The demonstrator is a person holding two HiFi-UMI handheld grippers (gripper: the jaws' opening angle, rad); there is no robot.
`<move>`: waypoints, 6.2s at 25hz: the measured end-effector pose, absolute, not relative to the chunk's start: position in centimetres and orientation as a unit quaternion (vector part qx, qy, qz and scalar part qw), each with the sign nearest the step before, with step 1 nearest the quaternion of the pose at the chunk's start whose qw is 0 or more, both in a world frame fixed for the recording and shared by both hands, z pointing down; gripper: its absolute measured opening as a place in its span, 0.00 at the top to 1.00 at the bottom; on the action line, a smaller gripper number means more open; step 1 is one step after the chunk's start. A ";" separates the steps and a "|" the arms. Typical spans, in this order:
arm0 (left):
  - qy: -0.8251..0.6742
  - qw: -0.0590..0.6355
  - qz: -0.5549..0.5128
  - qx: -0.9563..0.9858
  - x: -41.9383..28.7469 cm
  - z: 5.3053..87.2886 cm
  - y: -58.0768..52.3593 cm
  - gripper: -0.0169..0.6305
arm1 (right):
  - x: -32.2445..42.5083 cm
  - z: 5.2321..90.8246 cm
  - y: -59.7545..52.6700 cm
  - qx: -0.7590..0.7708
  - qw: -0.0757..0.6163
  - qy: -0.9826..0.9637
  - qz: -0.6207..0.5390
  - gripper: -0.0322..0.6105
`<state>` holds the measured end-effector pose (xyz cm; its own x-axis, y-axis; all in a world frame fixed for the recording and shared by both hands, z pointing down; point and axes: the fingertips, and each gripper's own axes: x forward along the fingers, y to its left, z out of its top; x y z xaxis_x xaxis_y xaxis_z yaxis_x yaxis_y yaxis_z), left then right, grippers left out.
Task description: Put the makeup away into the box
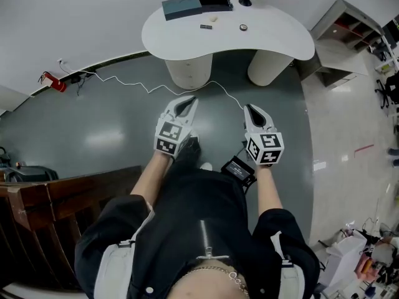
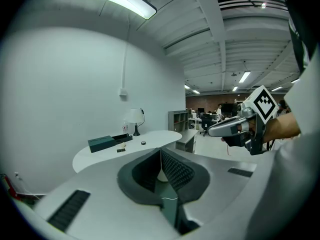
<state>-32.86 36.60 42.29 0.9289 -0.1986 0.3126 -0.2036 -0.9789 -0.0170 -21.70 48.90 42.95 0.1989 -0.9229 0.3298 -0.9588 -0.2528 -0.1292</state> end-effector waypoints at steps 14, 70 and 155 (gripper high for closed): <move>-0.079 0.015 0.173 0.982 -22.7 44.5 25.9 0.95 | -12.2 43.5 37.1 0.773 0.067 -0.604 0.185 0.93; -0.103 0.059 0.233 0.965 9.0 51.9 3.7 0.95 | 22.8 54.9 10.0 0.660 0.221 -0.686 0.212 0.80; -0.244 0.161 0.259 0.921 2.3 57.6 -8.5 0.95 | 17.3 64.0 -19.1 0.362 0.469 -0.778 0.209 0.63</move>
<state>2.32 -8.50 57.63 0.7473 -0.3659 0.5547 -0.5324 -0.8292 0.1703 17.30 -19.11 63.95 -0.2980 -0.3680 0.8808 -0.7592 0.6507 0.0150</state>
